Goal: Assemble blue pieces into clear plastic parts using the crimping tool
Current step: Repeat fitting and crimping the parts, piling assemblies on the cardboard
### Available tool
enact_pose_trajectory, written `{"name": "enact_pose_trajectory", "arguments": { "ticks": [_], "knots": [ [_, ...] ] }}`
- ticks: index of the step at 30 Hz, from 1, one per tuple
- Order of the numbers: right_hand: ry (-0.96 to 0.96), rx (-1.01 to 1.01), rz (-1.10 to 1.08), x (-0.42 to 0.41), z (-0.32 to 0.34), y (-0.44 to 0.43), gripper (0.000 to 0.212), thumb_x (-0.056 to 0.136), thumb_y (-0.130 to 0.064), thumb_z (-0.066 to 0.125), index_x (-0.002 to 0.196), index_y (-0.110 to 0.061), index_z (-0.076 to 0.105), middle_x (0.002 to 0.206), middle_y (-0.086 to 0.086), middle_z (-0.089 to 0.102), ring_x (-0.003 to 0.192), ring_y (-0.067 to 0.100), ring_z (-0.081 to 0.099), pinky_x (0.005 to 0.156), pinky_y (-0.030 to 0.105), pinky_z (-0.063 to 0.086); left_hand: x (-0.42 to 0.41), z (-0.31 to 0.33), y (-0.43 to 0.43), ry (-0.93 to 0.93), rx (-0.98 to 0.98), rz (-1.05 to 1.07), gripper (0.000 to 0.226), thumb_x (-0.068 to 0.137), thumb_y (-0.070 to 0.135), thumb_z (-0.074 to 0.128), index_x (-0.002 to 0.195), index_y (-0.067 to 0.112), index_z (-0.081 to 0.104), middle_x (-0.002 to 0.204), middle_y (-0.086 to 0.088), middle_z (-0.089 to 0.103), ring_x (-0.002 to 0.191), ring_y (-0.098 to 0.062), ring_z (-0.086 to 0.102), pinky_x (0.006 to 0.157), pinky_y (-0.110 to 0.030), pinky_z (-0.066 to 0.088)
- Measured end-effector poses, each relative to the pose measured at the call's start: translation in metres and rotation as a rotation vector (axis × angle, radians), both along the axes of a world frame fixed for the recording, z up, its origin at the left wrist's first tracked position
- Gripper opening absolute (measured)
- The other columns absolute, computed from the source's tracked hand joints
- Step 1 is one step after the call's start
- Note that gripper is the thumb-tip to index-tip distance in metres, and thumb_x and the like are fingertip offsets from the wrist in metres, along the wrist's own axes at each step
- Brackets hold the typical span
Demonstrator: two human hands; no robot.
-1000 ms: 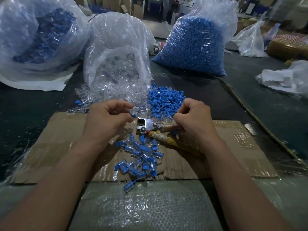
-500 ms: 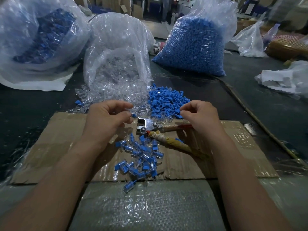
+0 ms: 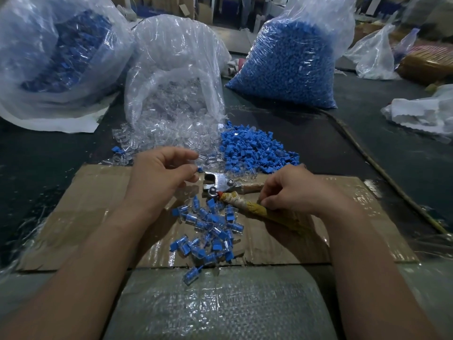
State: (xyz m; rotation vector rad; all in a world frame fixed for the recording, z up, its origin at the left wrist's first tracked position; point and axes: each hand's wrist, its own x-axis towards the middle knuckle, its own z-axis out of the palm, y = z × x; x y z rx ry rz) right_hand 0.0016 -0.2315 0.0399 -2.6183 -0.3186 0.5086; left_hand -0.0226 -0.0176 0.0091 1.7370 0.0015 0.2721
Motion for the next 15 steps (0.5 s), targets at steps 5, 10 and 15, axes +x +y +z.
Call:
{"name": "enact_pose_trajectory", "arguments": {
  "ticks": [5, 10, 15],
  "knots": [
    [-0.123, -0.043, -0.004, -0.002, 0.001, 0.003, 0.015, 0.082, -0.022, 0.064, 0.068, -0.026, 0.063, 0.071, -0.011, 0.06, 0.068, 0.002, 0.054, 0.056, 0.018, 0.04, 0.0, 0.0, 0.001, 0.013, -0.042, -0.003, 0.024, 0.078, -0.003, 0.064, 0.081, 0.021, 0.065, 0.069, -0.001, 0.068, 0.057, -0.004, 0.066, 0.048, -0.01, 0.046],
    [-0.252, 0.406, -0.095, -0.002, 0.001, 0.008, 0.018, 0.092, -0.013, 0.052, 0.08, -0.026, 0.051, 0.083, -0.005, 0.061, 0.076, 0.01, 0.062, 0.069, 0.027, 0.051, 0.001, -0.001, 0.003, 0.079, -0.112, -0.032, 0.015, 0.075, 0.001, 0.067, 0.081, 0.015, 0.065, 0.068, -0.001, 0.071, 0.059, -0.011, 0.068, 0.049, -0.02, 0.054],
    [-0.269, 0.735, -0.041, -0.007, -0.007, 0.03, 0.033, 0.09, -0.006, 0.054, 0.088, -0.038, 0.058, 0.08, -0.011, 0.064, 0.073, 0.0, 0.065, 0.068, 0.015, 0.052, 0.001, -0.001, 0.002, 0.09, -0.149, -0.073, 0.012, 0.072, 0.003, 0.068, 0.079, 0.012, 0.064, 0.067, -0.004, 0.071, 0.06, -0.014, 0.069, 0.055, -0.026, 0.056]
  ]
}}
